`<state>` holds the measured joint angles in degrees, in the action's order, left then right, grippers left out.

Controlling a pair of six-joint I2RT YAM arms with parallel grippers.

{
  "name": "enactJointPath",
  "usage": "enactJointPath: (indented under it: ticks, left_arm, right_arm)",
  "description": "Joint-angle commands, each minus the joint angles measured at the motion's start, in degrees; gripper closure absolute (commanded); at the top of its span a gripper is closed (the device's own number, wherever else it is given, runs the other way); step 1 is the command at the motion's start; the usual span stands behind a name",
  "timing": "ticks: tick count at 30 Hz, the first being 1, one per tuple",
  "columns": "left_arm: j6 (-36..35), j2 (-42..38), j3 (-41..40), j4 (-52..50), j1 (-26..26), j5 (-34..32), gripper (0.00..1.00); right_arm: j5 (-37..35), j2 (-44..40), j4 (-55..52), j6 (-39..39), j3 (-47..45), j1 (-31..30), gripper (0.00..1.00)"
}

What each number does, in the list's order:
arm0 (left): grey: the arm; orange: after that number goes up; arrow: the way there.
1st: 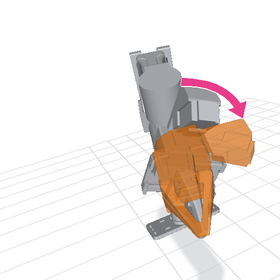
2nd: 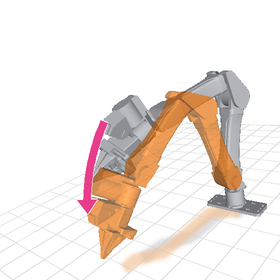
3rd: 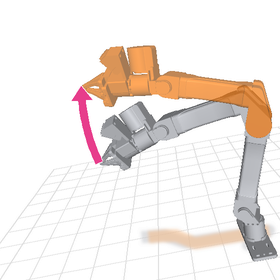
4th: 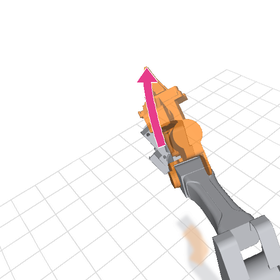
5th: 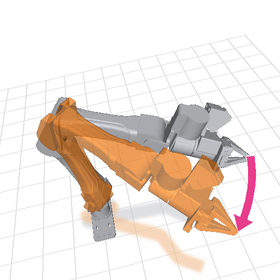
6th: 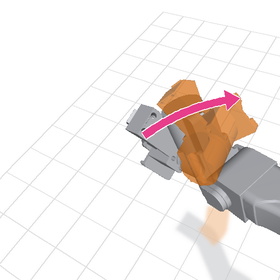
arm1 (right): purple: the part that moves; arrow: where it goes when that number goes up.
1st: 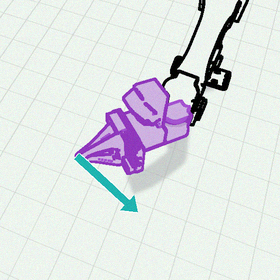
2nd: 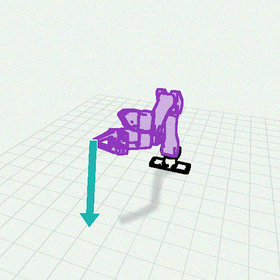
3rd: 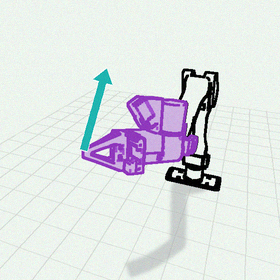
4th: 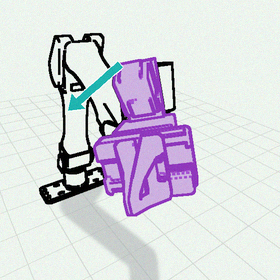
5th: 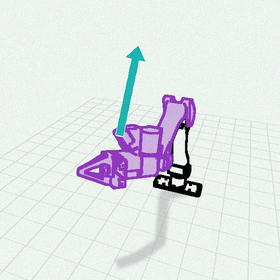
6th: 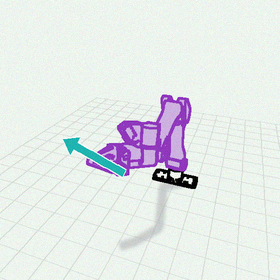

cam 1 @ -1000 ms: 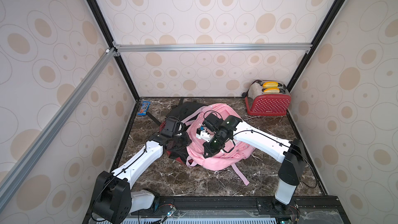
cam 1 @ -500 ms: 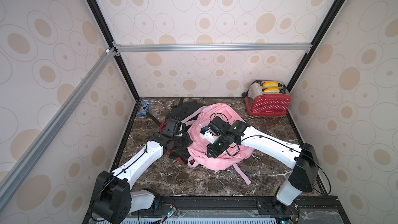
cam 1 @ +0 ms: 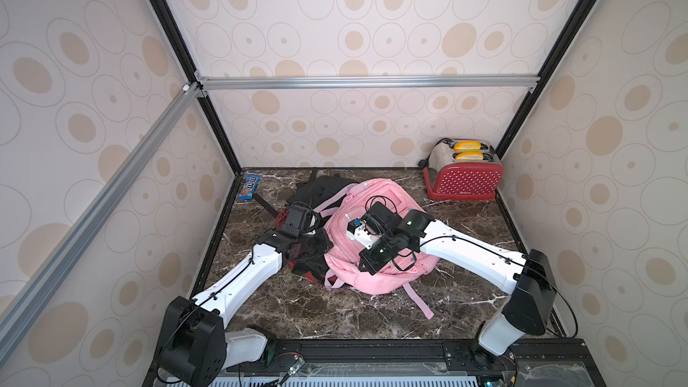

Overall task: Zip up the backpack
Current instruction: Zip the zipper on the backpack.

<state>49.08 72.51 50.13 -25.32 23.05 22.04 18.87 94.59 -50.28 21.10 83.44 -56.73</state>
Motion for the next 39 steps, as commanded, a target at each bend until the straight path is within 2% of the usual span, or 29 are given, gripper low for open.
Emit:
enactJointPath:
  ticks: [1,10,21,30,39]
  left_arm:
    - [-1.0,-2.3,2.0,1.5,0.0,1.1,1.0]
    - [-0.7,-2.2,1.2,2.3,0.1,1.2,1.0]
    - [-0.6,-2.7,1.4,2.4,0.2,1.3,1.0]
    - [-0.8,-3.7,0.0,2.1,0.2,0.5,1.0]
    - [-0.8,-4.6,-0.7,2.5,0.2,0.4,1.0]
  right_arm:
    - [2.1,0.3,-2.0,-1.6,3.3,0.3,1.0]
    - [10.7,3.3,-4.6,-0.5,11.1,0.2,1.0]
    - [12.9,9.4,-6.5,-0.2,17.7,0.3,1.0]
    - [12.0,4.7,-6.7,5.0,10.2,2.8,1.0]
    - [19.2,-1.7,-0.7,14.6,1.4,5.0,1.0]
